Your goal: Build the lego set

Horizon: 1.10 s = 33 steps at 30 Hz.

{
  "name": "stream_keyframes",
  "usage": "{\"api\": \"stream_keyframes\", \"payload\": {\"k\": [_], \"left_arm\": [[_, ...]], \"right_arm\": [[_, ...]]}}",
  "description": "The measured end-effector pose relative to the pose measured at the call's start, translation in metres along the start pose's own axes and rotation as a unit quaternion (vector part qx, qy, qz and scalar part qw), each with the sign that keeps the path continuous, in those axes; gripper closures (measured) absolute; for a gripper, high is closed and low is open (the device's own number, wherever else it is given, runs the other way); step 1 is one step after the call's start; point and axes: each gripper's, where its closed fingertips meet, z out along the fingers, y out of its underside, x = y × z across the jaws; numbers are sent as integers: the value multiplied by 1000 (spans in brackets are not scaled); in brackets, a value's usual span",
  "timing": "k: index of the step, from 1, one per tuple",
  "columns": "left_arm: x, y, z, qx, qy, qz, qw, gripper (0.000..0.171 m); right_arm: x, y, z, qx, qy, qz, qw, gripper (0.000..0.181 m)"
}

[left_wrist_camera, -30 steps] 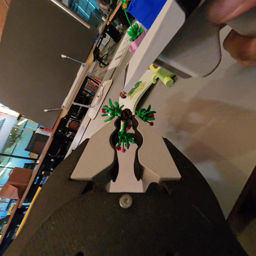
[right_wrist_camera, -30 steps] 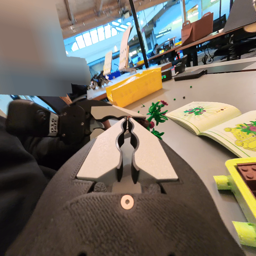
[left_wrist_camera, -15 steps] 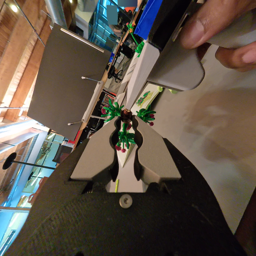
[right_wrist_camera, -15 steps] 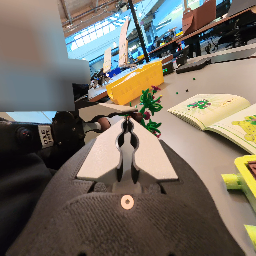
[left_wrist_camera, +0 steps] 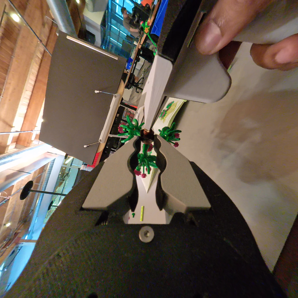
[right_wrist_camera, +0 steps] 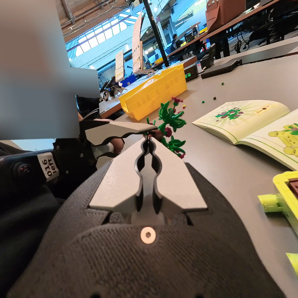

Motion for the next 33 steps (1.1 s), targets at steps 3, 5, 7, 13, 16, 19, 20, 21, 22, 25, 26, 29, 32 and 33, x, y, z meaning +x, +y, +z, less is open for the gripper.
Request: {"api": "stream_keyframes", "payload": {"k": [3, 5, 7, 13, 16, 19, 20, 21, 22, 25, 26, 29, 32, 33], "left_arm": [[-1, 0, -1, 0, 0, -2, 1000, 159], [-1, -1, -1, 0, 1, -4, 1000, 159], [0, 1, -1, -5, 2, 1, 1000, 159], [6, 7, 3, -27, 5, 28, 999, 159], [12, 11, 6, -40, 11, 42, 998, 159], [15, 14, 7, -46, 13, 51, 998, 159], [15, 14, 7, -48, 13, 52, 997, 159], [15, 14, 7, -50, 13, 54, 997, 159], [16, 15, 8, -52, 13, 56, 997, 159], [18, 17, 9, -59, 14, 66, 996, 160], [19, 18, 9, -61, 15, 69, 996, 160], [21, 20, 10, -66, 17, 68, 995, 160], [23, 22, 10, -69, 22, 69, 995, 161], [24, 22, 11, -70, 22, 70, 995, 161]], "right_arm": [[-1, 1, 0, -3, -2, 0, 1000, 181], [-1, 2, 1, -5, -4, 2, 1000, 181], [-1, 3, 1, -7, -1, 6, 1000, 181], [5, 7, 3, -19, 28, 15, 999, 181], [10, 12, 4, -37, 53, 9, 998, 181], [13, 16, 5, -52, 71, 7, 996, 181], [13, 16, 5, -54, 74, 6, 996, 181], [13, 16, 5, -55, 76, 7, 996, 181], [14, 16, 5, -55, 77, 9, 995, 181], [16, 19, 6, -61, 79, 20, 995, 181], [17, 20, 7, -62, 81, 22, 995, 181], [19, 22, 8, -66, 88, 23, 994, 181], [20, 24, 9, -69, 89, 29, 993, 181], [21, 25, 9, -71, 89, 33, 993, 181]]}}
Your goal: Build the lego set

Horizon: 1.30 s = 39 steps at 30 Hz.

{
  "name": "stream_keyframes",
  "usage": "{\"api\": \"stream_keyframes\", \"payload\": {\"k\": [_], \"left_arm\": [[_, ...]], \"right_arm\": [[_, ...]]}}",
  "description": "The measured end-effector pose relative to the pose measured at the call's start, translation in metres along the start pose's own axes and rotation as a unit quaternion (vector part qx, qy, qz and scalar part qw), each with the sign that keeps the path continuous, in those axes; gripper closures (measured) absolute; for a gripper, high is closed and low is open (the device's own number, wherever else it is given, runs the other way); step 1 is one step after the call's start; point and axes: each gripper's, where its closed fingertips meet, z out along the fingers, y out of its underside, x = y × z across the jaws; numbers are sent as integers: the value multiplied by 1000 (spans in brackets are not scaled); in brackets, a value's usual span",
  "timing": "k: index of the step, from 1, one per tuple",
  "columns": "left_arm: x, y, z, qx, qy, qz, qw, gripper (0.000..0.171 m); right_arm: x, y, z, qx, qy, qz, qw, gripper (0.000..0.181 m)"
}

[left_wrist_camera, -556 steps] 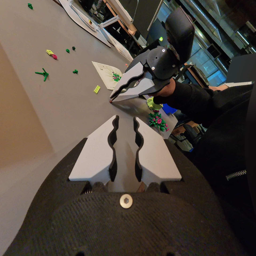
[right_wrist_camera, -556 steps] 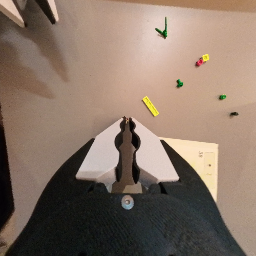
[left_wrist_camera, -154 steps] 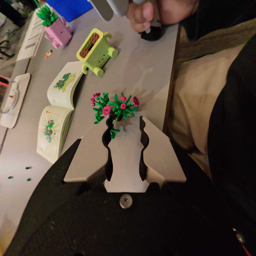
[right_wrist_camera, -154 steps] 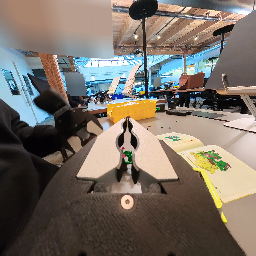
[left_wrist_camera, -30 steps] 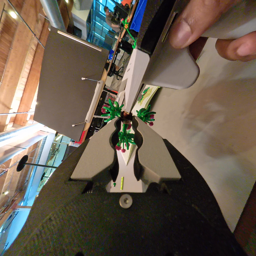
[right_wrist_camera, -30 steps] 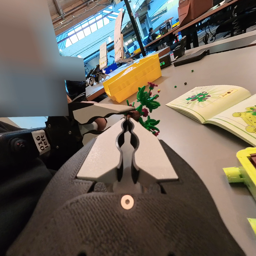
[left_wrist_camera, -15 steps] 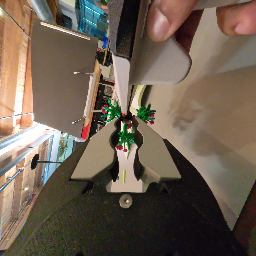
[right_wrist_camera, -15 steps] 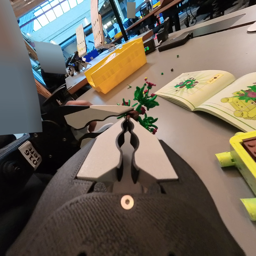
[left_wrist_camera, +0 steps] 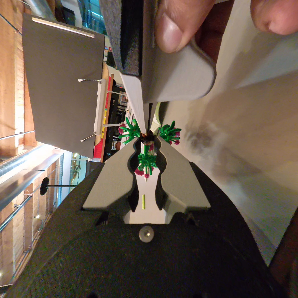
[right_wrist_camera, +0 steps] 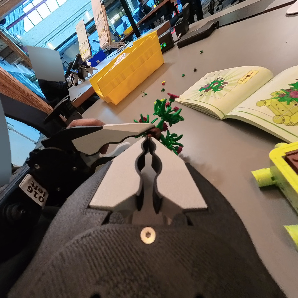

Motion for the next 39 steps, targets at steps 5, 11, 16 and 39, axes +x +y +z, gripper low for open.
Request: {"api": "stream_keyframes", "payload": {"k": [5, 11, 16, 39], "left_arm": [[2, 1, 1, -5, -1, 9, 1000, 162], [2, 3, 2, -2, 7, -3, 1000, 160], [-12, -2, -2, 15, -1, -32, 999, 158], [-24, 19, -2, 0, 13, -82, 997, 158]], "right_arm": [[2, 2, 2, -6, 2, 12, 1000, 181], [3, 1, 3, -5, 4, 12, 1000, 181], [0, -10, -3, 23, 16, -42, 999, 178], [35, -20, -67, 3, 69, -129, 989, 172]]}}
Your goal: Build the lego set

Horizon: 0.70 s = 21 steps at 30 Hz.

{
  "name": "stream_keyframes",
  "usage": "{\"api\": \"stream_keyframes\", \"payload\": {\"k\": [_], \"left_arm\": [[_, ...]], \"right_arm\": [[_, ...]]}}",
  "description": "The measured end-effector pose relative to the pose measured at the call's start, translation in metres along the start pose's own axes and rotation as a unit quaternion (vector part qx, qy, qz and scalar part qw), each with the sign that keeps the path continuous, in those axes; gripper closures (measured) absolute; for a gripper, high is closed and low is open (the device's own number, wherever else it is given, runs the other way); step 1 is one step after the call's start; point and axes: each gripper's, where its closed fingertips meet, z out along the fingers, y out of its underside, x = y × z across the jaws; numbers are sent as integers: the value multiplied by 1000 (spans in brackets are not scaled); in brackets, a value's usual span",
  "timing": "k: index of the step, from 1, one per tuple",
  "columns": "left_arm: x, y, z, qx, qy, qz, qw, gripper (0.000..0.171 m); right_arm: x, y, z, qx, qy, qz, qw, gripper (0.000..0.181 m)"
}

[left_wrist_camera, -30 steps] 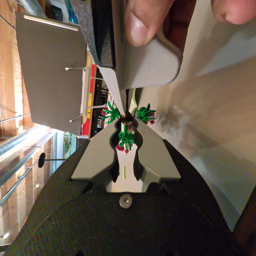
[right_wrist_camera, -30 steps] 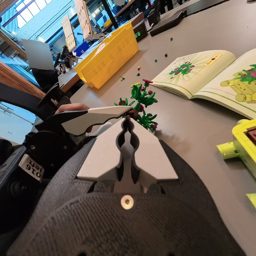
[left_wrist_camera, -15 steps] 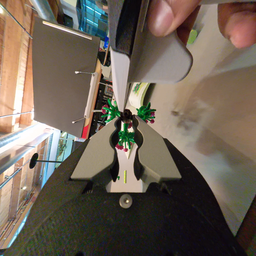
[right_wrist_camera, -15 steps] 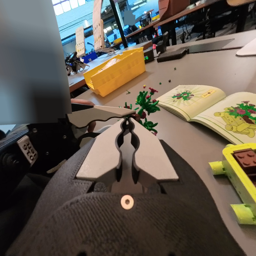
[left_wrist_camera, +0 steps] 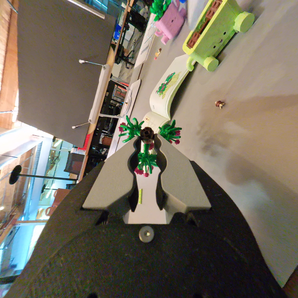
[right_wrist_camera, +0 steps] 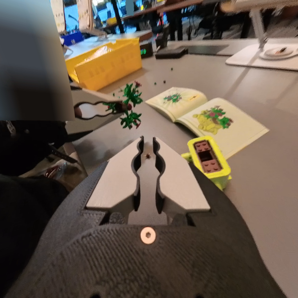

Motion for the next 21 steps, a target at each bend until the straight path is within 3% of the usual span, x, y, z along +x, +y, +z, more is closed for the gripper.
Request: {"api": "stream_keyframes", "payload": {"k": [7, 15, 21], "left_arm": [[1, 4, 1, -17, 15, -17, 1000, 158], [-2, 4, -3, -17, 17, -25, 999, 158], [-7, 6, -5, -16, 15, -34, 999, 158]], "right_arm": [[-19, 53, 32, -141, 0, 1, 990, 169], [-13, 71, 51, -208, 68, -62, 974, 168], [-6, 70, 60, -216, 77, -70, 971, 169]]}}
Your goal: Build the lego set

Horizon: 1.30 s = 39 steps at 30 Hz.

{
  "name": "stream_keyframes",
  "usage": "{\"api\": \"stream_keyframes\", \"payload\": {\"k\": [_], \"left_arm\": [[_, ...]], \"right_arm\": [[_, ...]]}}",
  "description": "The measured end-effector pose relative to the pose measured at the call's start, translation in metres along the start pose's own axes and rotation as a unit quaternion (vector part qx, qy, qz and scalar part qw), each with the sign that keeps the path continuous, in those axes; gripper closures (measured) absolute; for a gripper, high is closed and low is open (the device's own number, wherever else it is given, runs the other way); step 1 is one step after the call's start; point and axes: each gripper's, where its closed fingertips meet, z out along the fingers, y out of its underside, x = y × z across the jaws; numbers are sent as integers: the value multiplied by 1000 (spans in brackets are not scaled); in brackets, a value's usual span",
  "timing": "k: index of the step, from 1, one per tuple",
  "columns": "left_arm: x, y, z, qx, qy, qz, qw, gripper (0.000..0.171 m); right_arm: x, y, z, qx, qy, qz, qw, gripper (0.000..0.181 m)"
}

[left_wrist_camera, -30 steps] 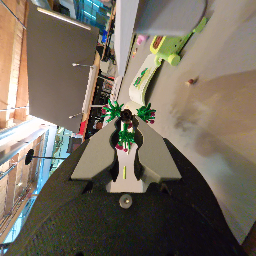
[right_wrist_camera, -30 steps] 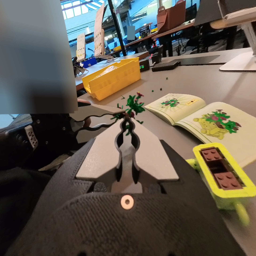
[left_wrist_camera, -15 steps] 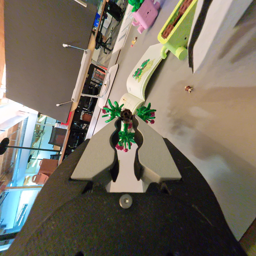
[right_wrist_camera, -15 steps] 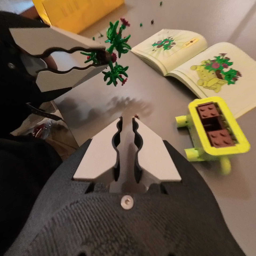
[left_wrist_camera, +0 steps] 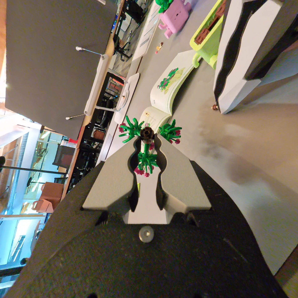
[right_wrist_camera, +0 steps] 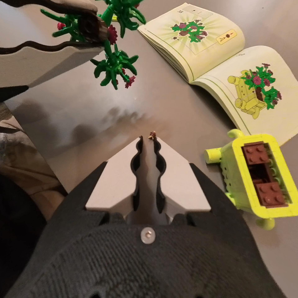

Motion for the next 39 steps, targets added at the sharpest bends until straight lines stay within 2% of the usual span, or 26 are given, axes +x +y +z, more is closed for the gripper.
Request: {"api": "stream_keyframes", "payload": {"k": [11, 14, 22, 29, 33, 39], "left_arm": [[-3, 11, 1, -5, 9, -22, 1000, 158], [-2, 13, 2, -6, 13, -24, 1000, 158], [1, 13, 3, -6, 18, -27, 999, 158], [4, 13, 4, -6, 22, -24, 999, 158], [4, 12, 4, -1, 21, -21, 1000, 158], [11, 7, 4, 6, 30, -10, 999, 158]], "right_arm": [[4, -11, 12, -1, 8, -20, 1000, 175], [2, -9, 8, 3, 9, -35, 999, 166], [3, -3, 3, 0, 1, -10, 1000, 160], [-4, -5, 6, 0, -4, -27, 1000, 176], [-4, -7, 6, 4, -3, -31, 1000, 177], [-28, -53, -23, 97, -61, -23, 993, 177]]}}
